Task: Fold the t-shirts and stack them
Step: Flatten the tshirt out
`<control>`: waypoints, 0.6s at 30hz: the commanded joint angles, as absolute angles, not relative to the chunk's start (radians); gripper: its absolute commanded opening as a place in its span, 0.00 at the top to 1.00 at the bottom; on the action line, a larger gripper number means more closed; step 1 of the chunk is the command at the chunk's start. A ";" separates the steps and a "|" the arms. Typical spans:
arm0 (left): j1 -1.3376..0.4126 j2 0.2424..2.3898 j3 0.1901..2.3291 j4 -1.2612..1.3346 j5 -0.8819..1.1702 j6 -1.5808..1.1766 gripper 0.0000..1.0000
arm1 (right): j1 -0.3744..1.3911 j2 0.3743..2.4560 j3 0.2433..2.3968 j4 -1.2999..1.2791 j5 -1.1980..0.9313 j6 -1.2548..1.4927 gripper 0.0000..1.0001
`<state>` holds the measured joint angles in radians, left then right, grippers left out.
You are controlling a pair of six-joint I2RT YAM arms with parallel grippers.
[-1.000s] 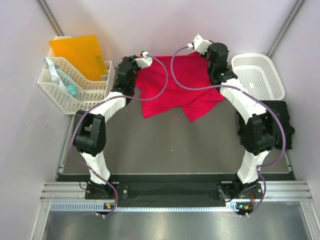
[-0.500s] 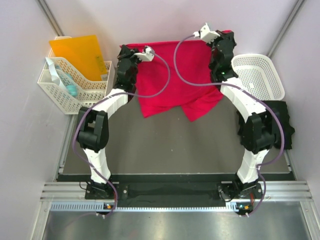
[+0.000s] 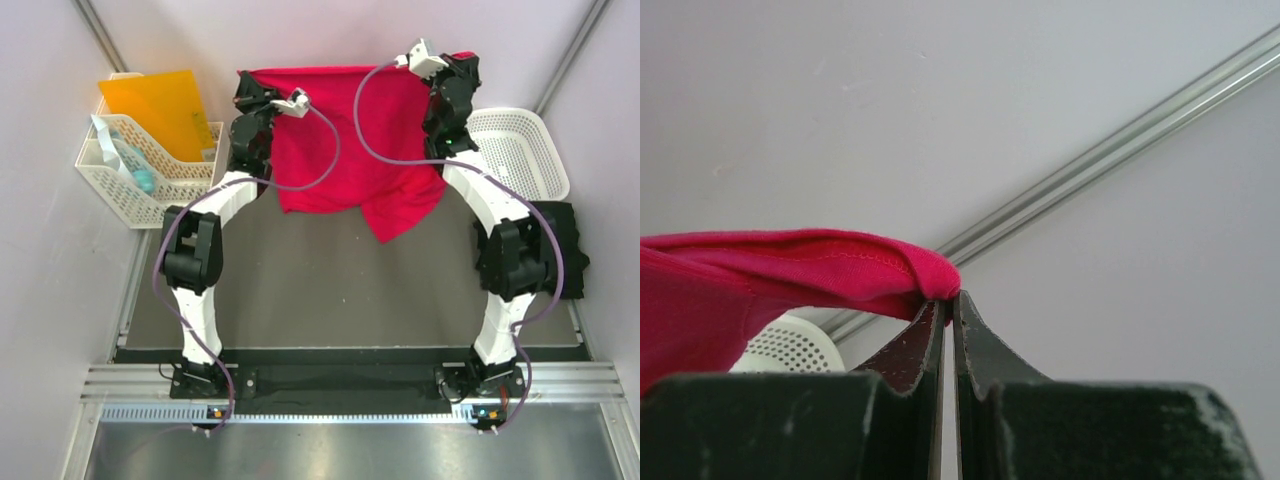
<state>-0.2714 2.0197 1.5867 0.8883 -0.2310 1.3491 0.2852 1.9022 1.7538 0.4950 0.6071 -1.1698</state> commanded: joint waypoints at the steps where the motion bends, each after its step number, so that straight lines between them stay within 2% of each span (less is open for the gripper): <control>1: -0.238 2.048 1.617 1.018 -0.247 1.437 1.00 | 0.255 1.933 1.775 0.607 0.658 -1.196 1.00; 7: -0.238 2.152 1.588 1.126 -0.170 1.569 1.00 | 0.253 2.058 1.834 0.676 0.658 -1.247 1.00; 10: -0.239 2.242 1.630 1.161 -0.196 1.641 1.00 | 0.247 2.149 1.893 0.738 0.699 -1.313 0.74; 11: -0.239 2.262 1.666 1.160 -0.212 1.658 1.00 | 0.245 2.170 1.908 0.748 0.713 -1.345 0.51; 12: -0.238 2.298 1.683 1.158 -0.230 1.664 0.94 | 0.242 2.206 1.922 0.765 0.725 -1.357 0.43; 14: -0.235 2.325 1.727 1.154 -0.288 1.675 0.71 | 0.238 2.221 1.944 0.770 0.759 -1.367 0.30; 15: -0.230 2.339 1.735 1.146 -0.304 1.677 0.55 | 0.229 2.220 1.947 0.750 0.768 -1.356 0.27; 18: -0.221 2.347 1.752 1.134 -0.347 1.674 0.32 | 0.209 2.197 1.948 0.672 0.802 -1.298 0.22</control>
